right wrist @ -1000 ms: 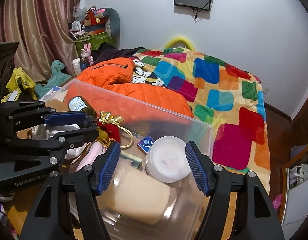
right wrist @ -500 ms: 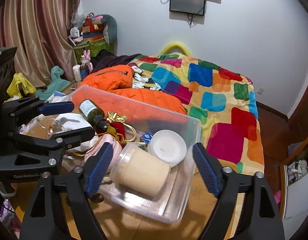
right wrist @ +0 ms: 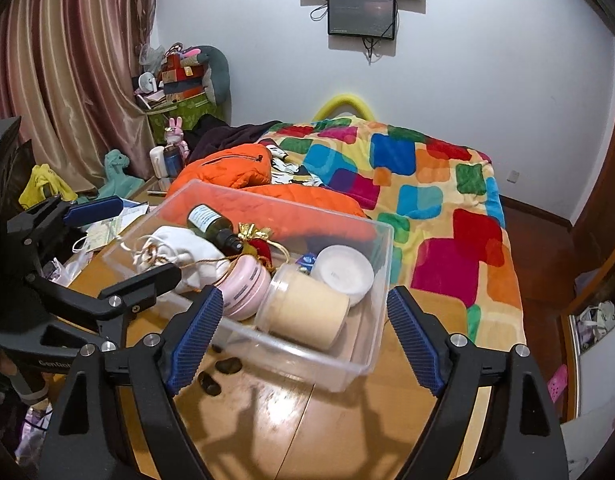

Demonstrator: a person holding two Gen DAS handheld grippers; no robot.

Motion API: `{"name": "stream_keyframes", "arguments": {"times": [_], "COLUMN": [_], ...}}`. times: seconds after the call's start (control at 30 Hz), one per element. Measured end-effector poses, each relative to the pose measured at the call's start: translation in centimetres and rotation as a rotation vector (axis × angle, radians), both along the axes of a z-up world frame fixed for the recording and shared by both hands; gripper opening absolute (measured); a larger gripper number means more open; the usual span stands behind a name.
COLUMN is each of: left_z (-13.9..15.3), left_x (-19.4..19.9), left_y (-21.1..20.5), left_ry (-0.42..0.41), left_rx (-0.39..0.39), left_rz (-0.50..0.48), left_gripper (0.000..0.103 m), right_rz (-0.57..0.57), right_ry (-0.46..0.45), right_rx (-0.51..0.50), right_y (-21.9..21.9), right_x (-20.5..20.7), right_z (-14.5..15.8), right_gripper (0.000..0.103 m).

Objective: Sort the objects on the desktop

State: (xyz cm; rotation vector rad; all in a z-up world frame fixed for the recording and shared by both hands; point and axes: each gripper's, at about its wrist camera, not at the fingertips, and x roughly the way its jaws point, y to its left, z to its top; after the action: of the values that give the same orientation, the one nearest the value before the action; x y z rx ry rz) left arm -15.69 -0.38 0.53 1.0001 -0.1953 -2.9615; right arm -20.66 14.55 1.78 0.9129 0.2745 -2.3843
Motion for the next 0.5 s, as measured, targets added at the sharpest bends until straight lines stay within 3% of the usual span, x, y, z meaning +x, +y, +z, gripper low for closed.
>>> {"name": "stream_keyframes", "arguments": {"times": [0.4, 0.5], "left_z": [0.8, 0.6], "left_x": [3.6, 4.4], "left_y": [0.1, -0.1], "left_ry": [0.063, 0.063], "left_rx": [0.024, 0.059], "left_rz": [0.047, 0.045], "left_gripper": [0.102, 0.102], "right_rz": [-0.016, -0.025], "right_ry": [0.099, 0.117], "right_rx": [-0.002, -0.013], "right_y": [1.4, 1.9], "right_x": [5.1, 6.2], "right_z": [1.6, 1.9], "right_gripper": [0.083, 0.093]}}
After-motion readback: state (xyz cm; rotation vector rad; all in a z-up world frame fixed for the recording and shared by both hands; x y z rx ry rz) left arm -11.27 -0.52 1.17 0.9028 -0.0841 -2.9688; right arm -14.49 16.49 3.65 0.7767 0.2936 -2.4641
